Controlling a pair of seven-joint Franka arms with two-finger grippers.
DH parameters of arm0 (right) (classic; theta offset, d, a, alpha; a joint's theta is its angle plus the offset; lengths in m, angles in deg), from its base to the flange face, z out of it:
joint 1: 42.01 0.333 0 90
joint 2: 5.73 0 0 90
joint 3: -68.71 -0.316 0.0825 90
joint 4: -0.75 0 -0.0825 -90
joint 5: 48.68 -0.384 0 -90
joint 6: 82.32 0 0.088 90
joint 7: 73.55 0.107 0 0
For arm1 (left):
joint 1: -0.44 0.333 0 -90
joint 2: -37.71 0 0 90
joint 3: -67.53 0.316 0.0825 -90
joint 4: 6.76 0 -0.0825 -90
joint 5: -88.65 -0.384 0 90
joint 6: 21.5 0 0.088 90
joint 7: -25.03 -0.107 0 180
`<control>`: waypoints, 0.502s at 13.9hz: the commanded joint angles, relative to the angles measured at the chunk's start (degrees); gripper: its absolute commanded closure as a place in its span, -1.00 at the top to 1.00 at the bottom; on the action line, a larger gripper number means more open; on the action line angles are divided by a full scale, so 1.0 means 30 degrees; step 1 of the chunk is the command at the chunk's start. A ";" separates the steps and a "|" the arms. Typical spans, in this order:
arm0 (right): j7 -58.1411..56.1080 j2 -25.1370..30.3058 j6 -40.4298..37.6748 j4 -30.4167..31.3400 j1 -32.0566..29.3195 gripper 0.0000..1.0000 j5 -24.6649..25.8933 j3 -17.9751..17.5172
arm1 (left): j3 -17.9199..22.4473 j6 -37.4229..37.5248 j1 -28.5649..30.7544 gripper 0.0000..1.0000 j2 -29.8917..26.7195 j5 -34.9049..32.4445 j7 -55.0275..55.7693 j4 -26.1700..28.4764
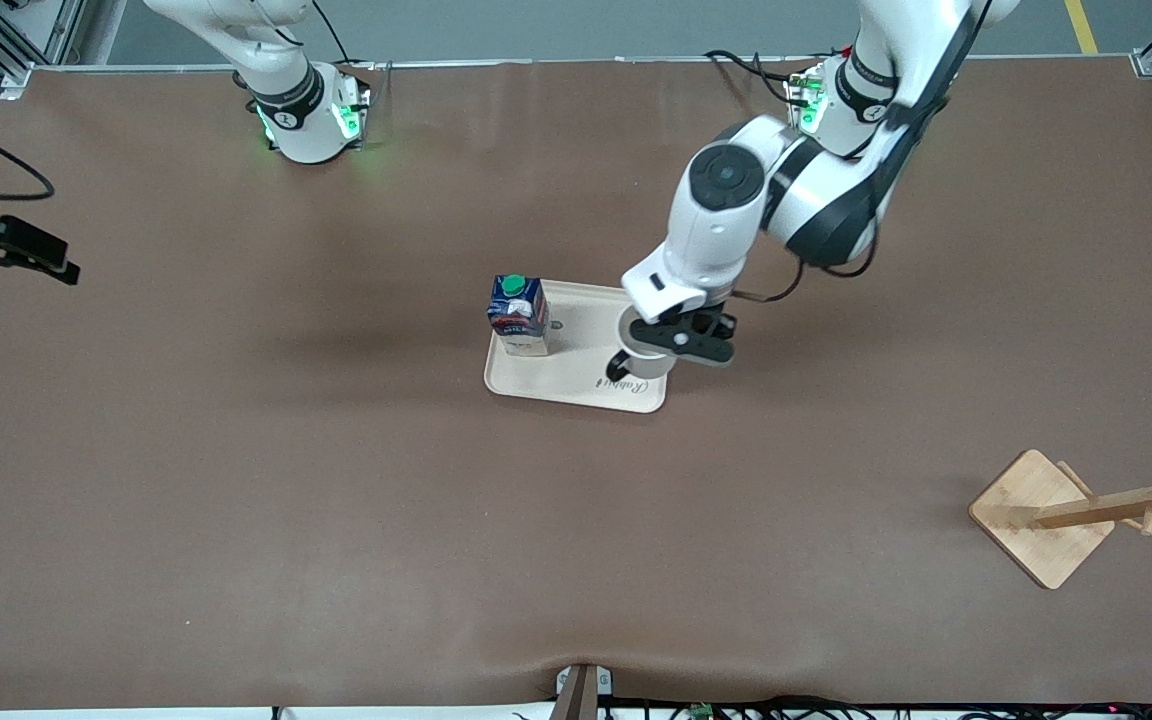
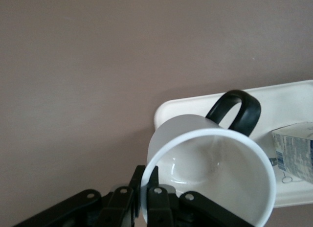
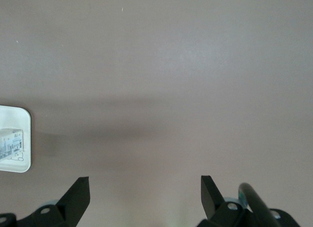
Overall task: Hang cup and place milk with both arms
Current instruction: 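Lift the mug with the left gripper while the right gripper reaches out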
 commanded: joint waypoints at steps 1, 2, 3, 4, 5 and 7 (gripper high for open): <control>-0.0071 -0.0836 -0.0346 -0.0392 0.0225 1.00 -0.0044 -0.0205 | -0.0110 0.3173 0.1814 -1.00 -0.1899 -0.0183 -0.0307 -0.1301; 0.0016 -0.0836 -0.0376 -0.0363 0.0663 1.00 -0.0045 -0.0205 | -0.0052 0.4229 0.2400 -1.00 -0.2195 -0.0066 -0.0832 -0.2060; 0.0191 -0.0807 -0.0376 -0.0246 0.1364 1.00 -0.0161 -0.0205 | -0.0052 0.5225 0.3189 -1.00 -0.2256 0.0138 -0.1418 -0.2938; 0.0454 -0.0749 -0.0492 0.0045 0.1806 1.00 -0.0452 -0.0234 | -0.0023 0.6656 0.4038 -1.00 -0.2198 0.0923 -0.1685 -0.3962; 0.1471 -0.0574 -0.0609 0.0570 0.2216 1.00 -0.1093 -0.0234 | 0.0036 0.7976 0.4974 -1.00 -0.2285 0.1250 -0.1977 -0.4494; 0.5097 -0.0339 -0.0639 0.1071 0.3358 1.00 -0.1800 -0.0264 | -0.0022 0.8516 0.7374 -1.00 -0.2839 0.1719 -0.4424 -0.4676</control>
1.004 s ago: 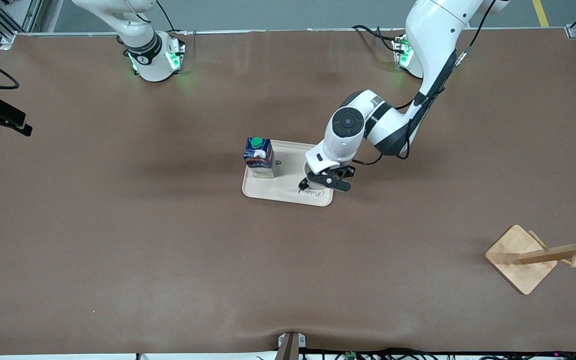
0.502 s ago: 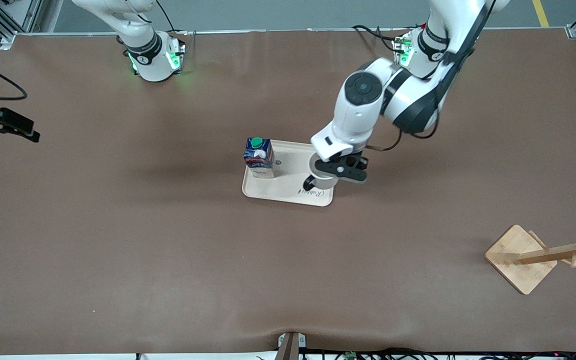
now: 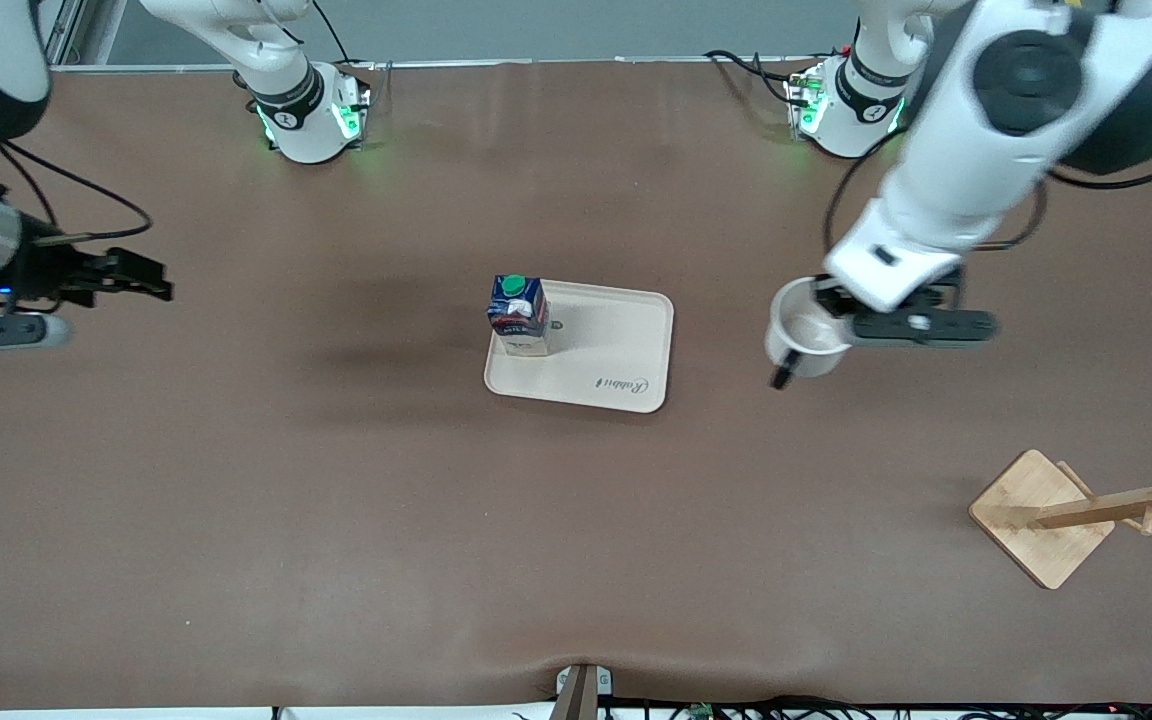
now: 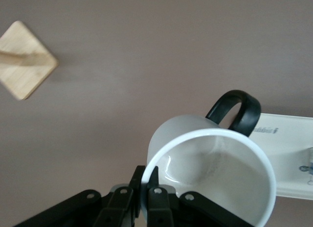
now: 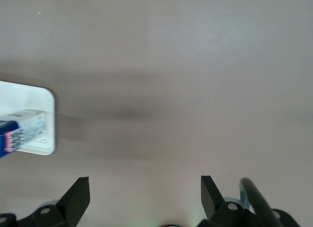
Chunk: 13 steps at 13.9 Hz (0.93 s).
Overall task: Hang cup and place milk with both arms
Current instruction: 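Lift the mug with the left gripper while the right gripper reaches out, then carry the mug toward the wooden stand while the right gripper descends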
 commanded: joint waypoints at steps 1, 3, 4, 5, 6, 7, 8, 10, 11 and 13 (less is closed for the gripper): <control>0.3806 0.0744 -0.0065 0.1198 0.1738 1.00 -0.0626 0.0055 | -0.0148 0.0842 0.2918 -1.00 -0.0452 0.1062 -0.3438 -0.0585; 0.6063 0.1533 0.0517 0.2776 0.3059 1.00 -0.0859 0.0055 | -0.0148 0.1598 0.4706 -1.00 -0.0690 0.1124 -0.4825 -0.0584; 0.7090 0.2088 0.1420 0.3800 0.3848 1.00 -0.0948 0.0055 | -0.0148 0.1750 0.5556 -1.00 -0.0690 0.1124 -0.5381 -0.0585; 0.8231 0.2703 0.2503 0.4999 0.4523 1.00 -0.0978 0.0055 | -0.0119 0.1722 0.6174 -1.00 -0.0632 0.1095 -0.6025 -0.0585; 0.9287 0.2941 0.3181 0.5794 0.5313 1.00 -0.1007 0.0026 | -0.0118 0.1693 0.6876 -1.00 -0.0573 0.1037 -0.6699 -0.0614; 1.0834 0.2856 0.3651 0.6005 0.6452 1.00 -0.1152 0.0055 | -0.0118 0.1693 0.7492 -1.00 -0.0543 0.0978 -0.7546 -0.0614; 1.2590 0.2769 0.4294 0.6036 0.7479 1.00 -0.1299 0.0055 | -0.0118 0.1664 0.7934 -1.00 -0.0543 0.1065 -0.8454 -0.0614; 1.3864 0.1953 0.6021 0.6066 0.9500 1.00 -0.1300 0.0084 | -0.0118 0.1663 0.8959 -1.00 -0.0514 0.1008 -1.0036 -0.0614; 1.3896 0.1483 0.6667 0.6037 1.0322 1.00 -0.1213 0.0084 | -0.0118 0.1634 0.9399 -1.00 -0.0485 0.0920 -1.1234 -0.0643; 1.3955 0.0633 0.8335 0.6037 1.1526 1.00 -0.1067 0.0113 | -0.0118 0.1169 1.0540 -1.00 -0.0106 0.0977 -1.3520 -0.0672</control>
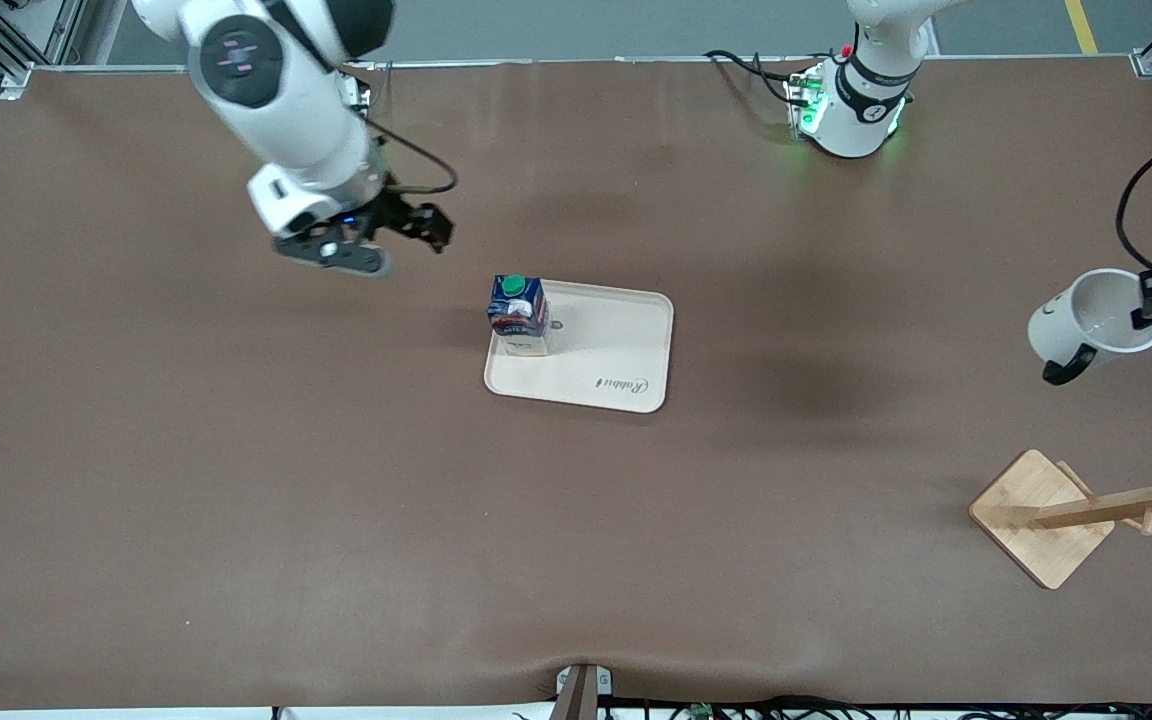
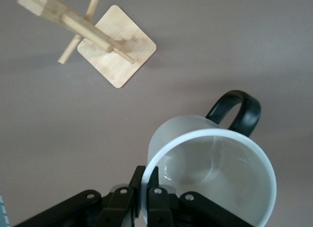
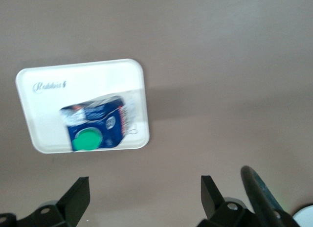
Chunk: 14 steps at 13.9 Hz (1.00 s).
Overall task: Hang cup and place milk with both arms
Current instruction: 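Carry the mug toward the wooden stand while the right gripper descends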
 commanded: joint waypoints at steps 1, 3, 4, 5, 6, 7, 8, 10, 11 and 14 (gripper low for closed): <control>0.0670 -0.1194 0.2072 0.0019 0.1450 1.00 -0.0075 0.0273 | -0.0176 -0.0642 0.1320 -1.00 0.0531 0.0135 -0.2857 -0.0352; 0.2047 -0.2043 0.3744 -0.0039 0.2504 1.00 0.0129 0.0301 | -0.0205 -0.1259 0.1907 -1.00 0.1321 0.0135 -0.3976 -0.0907; 0.2400 -0.2367 0.3954 -0.0039 0.2829 1.00 0.0507 0.0302 | -0.0176 -0.1377 0.2084 -1.00 0.1760 0.0193 -0.4212 -0.1201; 0.2607 -0.2544 0.3927 -0.0068 0.2977 1.00 0.0975 0.0302 | -0.0176 -0.1436 0.2288 -1.00 0.2142 0.0251 -0.4504 -0.1523; 0.2783 -0.2749 0.3927 -0.0039 0.3240 1.00 0.1357 0.0302 | -0.0176 -0.1611 0.2349 -1.00 0.2436 0.0252 -0.4652 -0.1874; 0.2814 -0.3070 0.3985 -0.0068 0.3475 1.00 0.1825 0.0302 | -0.0205 -0.1700 0.2378 -1.00 0.2671 0.0252 -0.4712 -0.1993; 0.2843 -0.3421 0.4189 -0.0184 0.3622 1.00 0.2293 0.0302 | -0.0176 -0.1991 0.2378 -1.00 0.2789 0.0252 -0.4712 -0.2053; 0.3805 -0.4096 0.5386 -0.0273 0.3944 1.00 0.2473 0.0302 | -0.0176 -0.2489 0.2378 -1.00 0.3023 0.0251 -0.4712 -0.2112; 0.3810 -0.4128 0.5450 -0.0244 0.4004 1.00 0.2793 0.0302 | -0.0176 -0.2840 0.2378 -1.00 0.3082 0.0223 -0.4712 -0.2112; 0.3839 -0.4390 0.5537 -0.0244 0.4062 1.00 0.3206 0.0302 | -0.0176 -0.3573 0.2495 -1.00 0.3492 0.0251 -0.4683 -0.2112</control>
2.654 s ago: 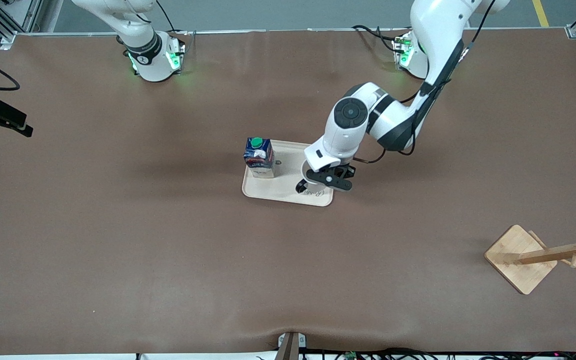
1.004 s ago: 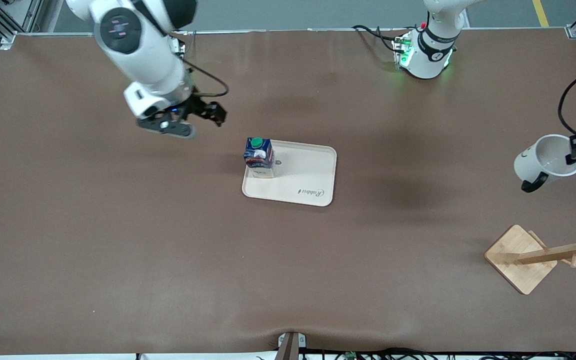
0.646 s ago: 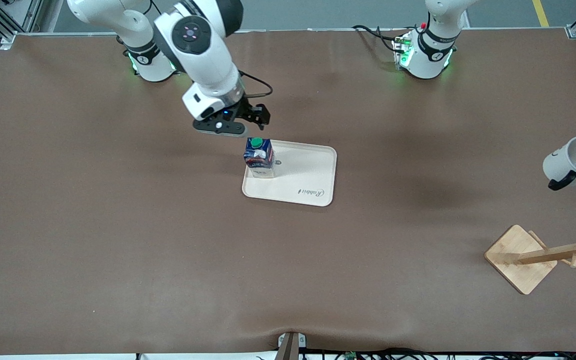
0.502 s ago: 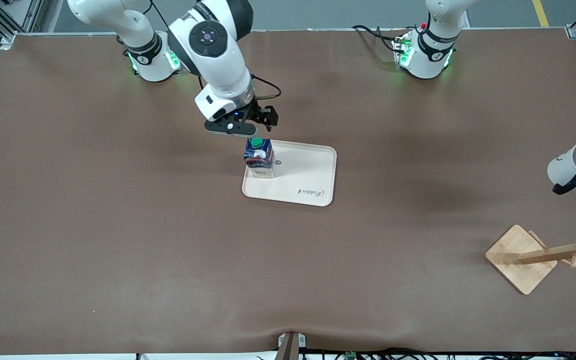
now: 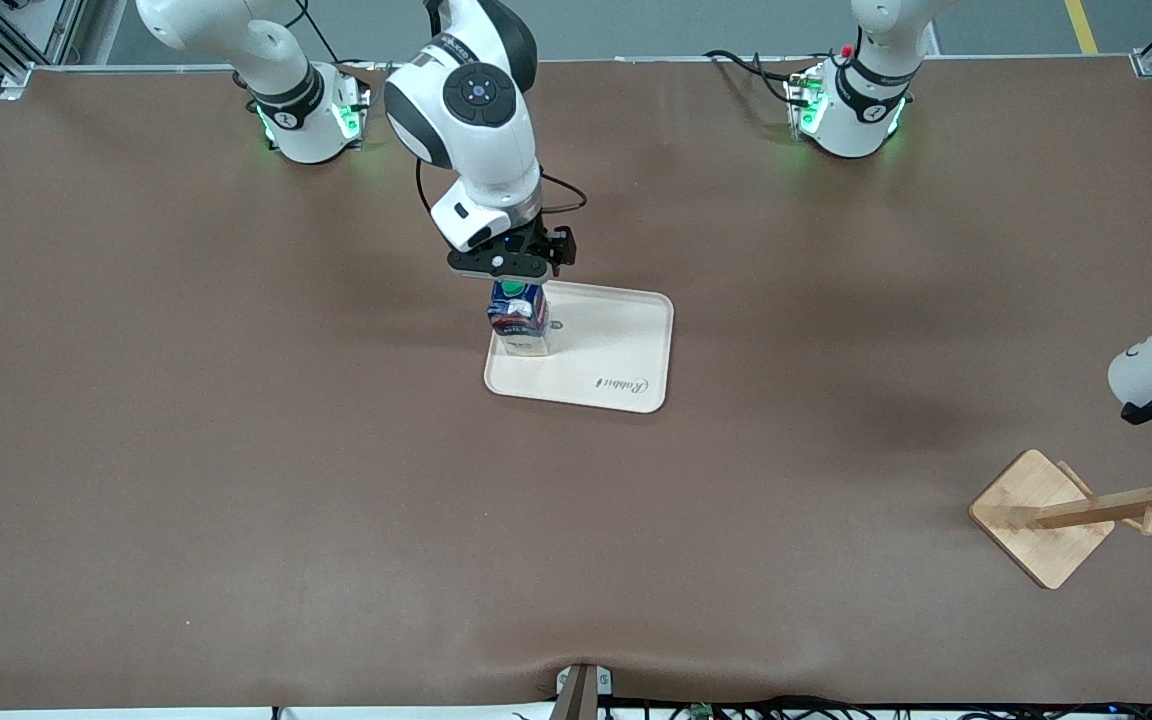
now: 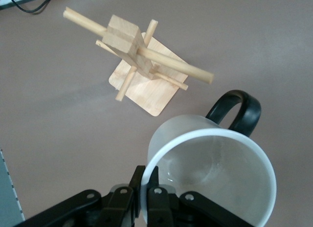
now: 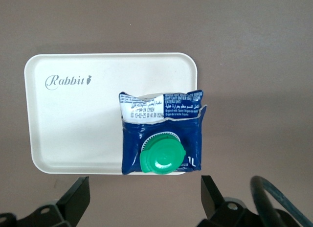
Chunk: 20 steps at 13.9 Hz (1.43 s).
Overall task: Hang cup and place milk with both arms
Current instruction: 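Carry the mug toward the wooden stand while the right gripper descends, then hang the mug handle on the stand peg while the right gripper grasps milk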
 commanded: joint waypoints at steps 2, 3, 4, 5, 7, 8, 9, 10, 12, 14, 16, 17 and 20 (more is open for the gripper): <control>0.0561 -0.0565 0.0680 -0.0273 0.0611 1.00 0.1527 0.0232 | -0.0151 -0.0812 0.0321 -1.00 0.0651 0.0251 -0.0369 -0.0537; 0.0561 -0.0799 0.0945 -0.0273 0.0641 1.00 0.1736 0.0232 | -0.0151 -0.0901 0.0322 -1.00 0.0681 0.0251 -0.0340 -0.0537; 0.0561 -0.0830 0.1035 -0.0273 0.0670 1.00 0.1767 0.0232 | -0.0151 -0.1105 0.0322 -1.00 0.0769 0.0251 -0.0311 -0.0537; 0.0561 -0.0859 0.1065 -0.0273 0.0670 1.00 0.1767 0.0232 | -0.0151 -0.1252 0.0292 -1.00 0.0856 0.0251 -0.0281 -0.0595; 0.0532 -0.0859 0.0978 -0.0243 0.0670 0.44 0.2029 0.0232 | -0.0151 -0.1341 0.0292 -1.00 0.1033 0.0251 -0.0077 -0.0654; 0.0532 -0.0859 0.0977 -0.0243 0.0670 0.03 0.2031 0.0232 | -0.0151 -0.1458 0.0292 -1.00 0.1091 0.0251 -0.0047 -0.0654; 0.0532 -0.0859 0.0977 -0.0272 0.0699 -0.39 0.2060 0.0232 | -0.0151 -0.1778 0.0292 -1.00 0.1179 0.0222 -0.0076 -0.0654; 0.0503 -0.0859 0.0890 -0.0273 0.0729 -0.64 0.2031 0.0232 | -0.0151 -0.1955 0.0321 -1.00 0.1180 0.0222 -0.0134 -0.0654; 0.0416 -0.0830 0.0686 -0.0708 0.0671 -1.00 0.2031 0.0232 | -0.0151 -0.2219 0.0322 -1.00 0.1209 0.0222 -0.0047 -0.0683; 0.0385 -0.0859 -0.1033 -0.1906 0.0554 -1.00 0.2031 0.0261 | -0.0151 -0.2367 0.0322 -1.00 0.1471 0.0221 -0.0046 -0.1004; 0.0327 -0.0889 -0.2591 -0.2585 0.0524 -1.00 0.2031 0.0261 | -0.0151 -0.2396 0.0613 -1.00 0.2055 0.0280 -0.0076 -0.1471; 0.0385 -0.0889 -0.2626 -0.2587 0.0582 -1.00 0.2031 0.0261 | -0.0151 -0.2396 0.0614 -1.00 0.2378 0.0280 -0.0105 -0.1735; 0.0474 -0.0889 -0.2713 -0.2645 0.0555 -0.71 0.2002 0.0261 | -0.0151 -0.2804 0.0614 -0.98 0.3023 0.0280 -0.0018 -0.2235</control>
